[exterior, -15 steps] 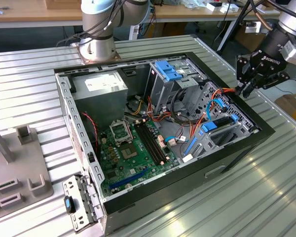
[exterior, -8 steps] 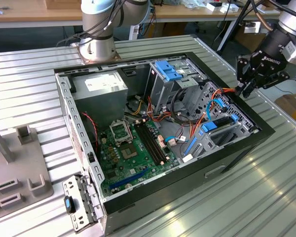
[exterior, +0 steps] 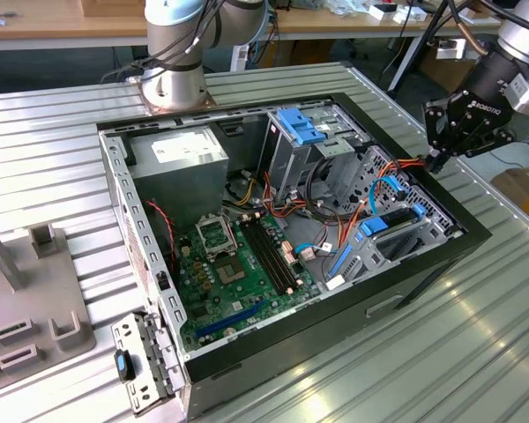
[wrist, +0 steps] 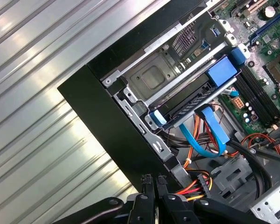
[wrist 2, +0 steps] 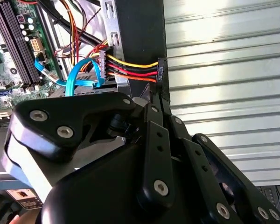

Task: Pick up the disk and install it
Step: 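Insert the first disk wire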

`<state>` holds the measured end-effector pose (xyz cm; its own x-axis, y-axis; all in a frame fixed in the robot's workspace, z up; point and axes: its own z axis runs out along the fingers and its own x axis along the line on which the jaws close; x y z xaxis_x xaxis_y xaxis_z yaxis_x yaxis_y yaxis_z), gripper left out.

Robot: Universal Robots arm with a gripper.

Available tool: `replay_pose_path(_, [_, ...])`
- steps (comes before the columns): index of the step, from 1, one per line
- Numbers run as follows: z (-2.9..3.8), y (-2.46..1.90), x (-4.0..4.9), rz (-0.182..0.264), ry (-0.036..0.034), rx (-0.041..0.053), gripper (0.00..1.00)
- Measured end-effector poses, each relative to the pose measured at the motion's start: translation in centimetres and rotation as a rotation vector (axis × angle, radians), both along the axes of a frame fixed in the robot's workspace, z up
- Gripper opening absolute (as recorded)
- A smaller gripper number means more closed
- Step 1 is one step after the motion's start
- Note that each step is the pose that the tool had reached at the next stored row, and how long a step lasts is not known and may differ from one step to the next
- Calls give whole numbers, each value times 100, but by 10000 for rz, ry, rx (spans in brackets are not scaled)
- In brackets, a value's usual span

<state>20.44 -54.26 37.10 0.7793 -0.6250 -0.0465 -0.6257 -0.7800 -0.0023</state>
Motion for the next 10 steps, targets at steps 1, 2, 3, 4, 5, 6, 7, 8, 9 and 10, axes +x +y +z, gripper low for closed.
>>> replay_pose_path(1, [0, 0, 0, 1, 0, 0, 15])
replay_pose_path(2, [0, 0, 0, 14, 0, 0, 15])
replay_pose_path(3, [5, -1, 0, 76, 0, 3, 15])
replay_pose_path(4, [16, 0, 0, 180, 0, 3, 15])
replay_pose_path(5, [22, 0, 0, 345, 1, 6, 15])
replay_pose_path(6, [24, 0, 1, 580, 1, 8, 15])
replay_pose_path(7, [28, 0, 7, 703, -1, 1, 15])
replay_pose_path(8, [28, 0, 6, 702, 0, 2, 15])
replay_pose_path(9, [28, 0, 6, 701, 0, 2, 15])
replay_pose_path(10, [26, 0, 6, 701, 0, 4, 15])
